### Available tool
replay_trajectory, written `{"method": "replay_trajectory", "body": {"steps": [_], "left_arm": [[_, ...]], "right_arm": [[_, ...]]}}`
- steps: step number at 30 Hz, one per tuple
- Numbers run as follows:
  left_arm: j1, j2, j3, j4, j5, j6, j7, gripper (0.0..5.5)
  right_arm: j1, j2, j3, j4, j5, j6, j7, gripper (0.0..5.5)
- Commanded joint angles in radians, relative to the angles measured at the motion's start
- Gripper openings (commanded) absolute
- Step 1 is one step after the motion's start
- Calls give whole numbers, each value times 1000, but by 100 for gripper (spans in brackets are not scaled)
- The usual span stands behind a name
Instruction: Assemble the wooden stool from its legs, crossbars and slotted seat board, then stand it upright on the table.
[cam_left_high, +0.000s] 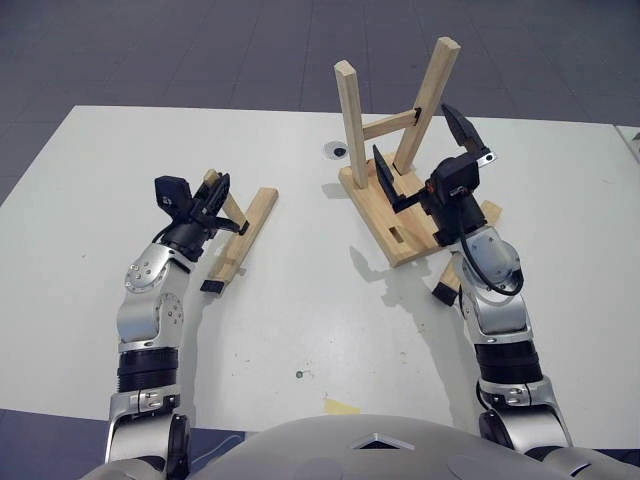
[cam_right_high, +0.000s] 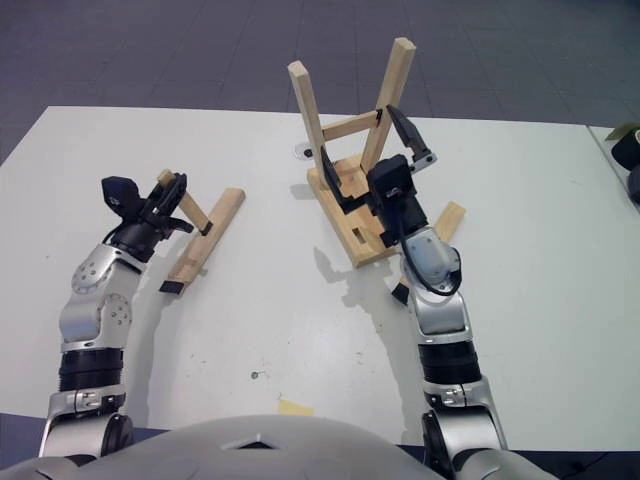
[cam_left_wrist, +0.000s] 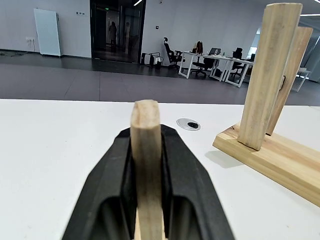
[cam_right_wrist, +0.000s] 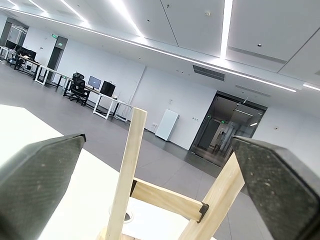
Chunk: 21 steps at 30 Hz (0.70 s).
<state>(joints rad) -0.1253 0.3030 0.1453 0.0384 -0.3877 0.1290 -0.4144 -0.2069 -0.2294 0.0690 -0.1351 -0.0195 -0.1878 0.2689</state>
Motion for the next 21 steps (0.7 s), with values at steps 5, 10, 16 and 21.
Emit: {"method": "replay_trajectory", "body": {"steps": [5,10,16,21], "left_arm": [[20,10,6,69,36,54,26,43],[4,1,11,43,23,58,25,86],[-97,-2,75,-17,-17,75,79,183],[-226,31,120,-78,-58,128,105,267]], "right_arm": [[-21,-2,3,16,-13,-9,-1,540],[-29,2,5,26,-18,-16,-7,540],[-26,6,7,35,-22,-24,-8,540],[-28,11,9,41,-26,-29,-10,540]]}}
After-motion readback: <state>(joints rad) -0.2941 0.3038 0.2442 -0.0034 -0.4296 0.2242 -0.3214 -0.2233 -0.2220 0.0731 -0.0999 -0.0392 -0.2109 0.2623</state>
